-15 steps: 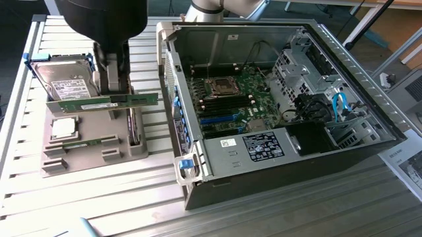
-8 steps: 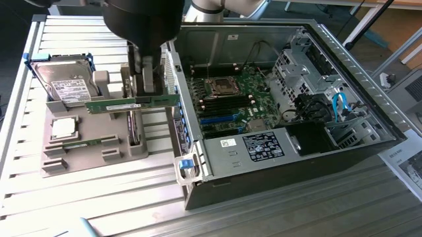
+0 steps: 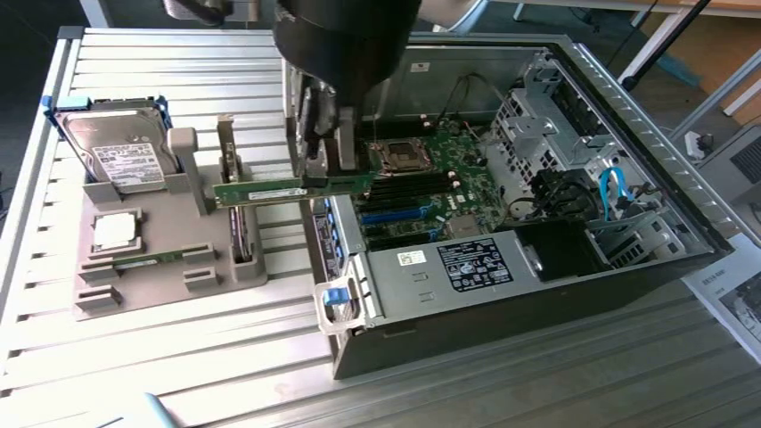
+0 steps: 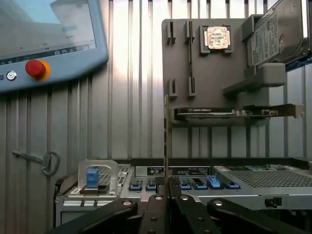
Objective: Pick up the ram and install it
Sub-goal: 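Pick up the ram and move it above insertion slot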
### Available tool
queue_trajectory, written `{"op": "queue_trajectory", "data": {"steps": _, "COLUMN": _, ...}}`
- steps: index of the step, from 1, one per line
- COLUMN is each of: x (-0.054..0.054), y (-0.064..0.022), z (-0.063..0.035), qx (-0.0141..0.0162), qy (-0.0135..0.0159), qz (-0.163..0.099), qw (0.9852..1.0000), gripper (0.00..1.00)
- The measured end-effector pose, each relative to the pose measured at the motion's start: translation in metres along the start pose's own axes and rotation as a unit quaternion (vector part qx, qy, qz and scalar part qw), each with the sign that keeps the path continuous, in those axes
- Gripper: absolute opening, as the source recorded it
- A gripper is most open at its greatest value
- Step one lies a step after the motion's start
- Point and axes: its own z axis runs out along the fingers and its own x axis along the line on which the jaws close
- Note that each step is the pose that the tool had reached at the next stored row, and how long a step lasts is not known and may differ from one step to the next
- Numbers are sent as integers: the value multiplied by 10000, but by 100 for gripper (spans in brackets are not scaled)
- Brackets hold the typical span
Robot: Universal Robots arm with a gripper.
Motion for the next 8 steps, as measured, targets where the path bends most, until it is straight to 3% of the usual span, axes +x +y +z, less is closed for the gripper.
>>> {"op": "queue_trajectory", "data": {"steps": 2, "x": 25, "y": -190, "z": -13, "qx": -10, "qy": 0, "qz": 0, "qw": 10000, "gripper": 12}}
{"op": "queue_trajectory", "data": {"steps": 8, "x": 60, "y": -430, "z": -29, "qx": -23, "qy": 0, "qz": 0, "qw": 10000, "gripper": 12}}
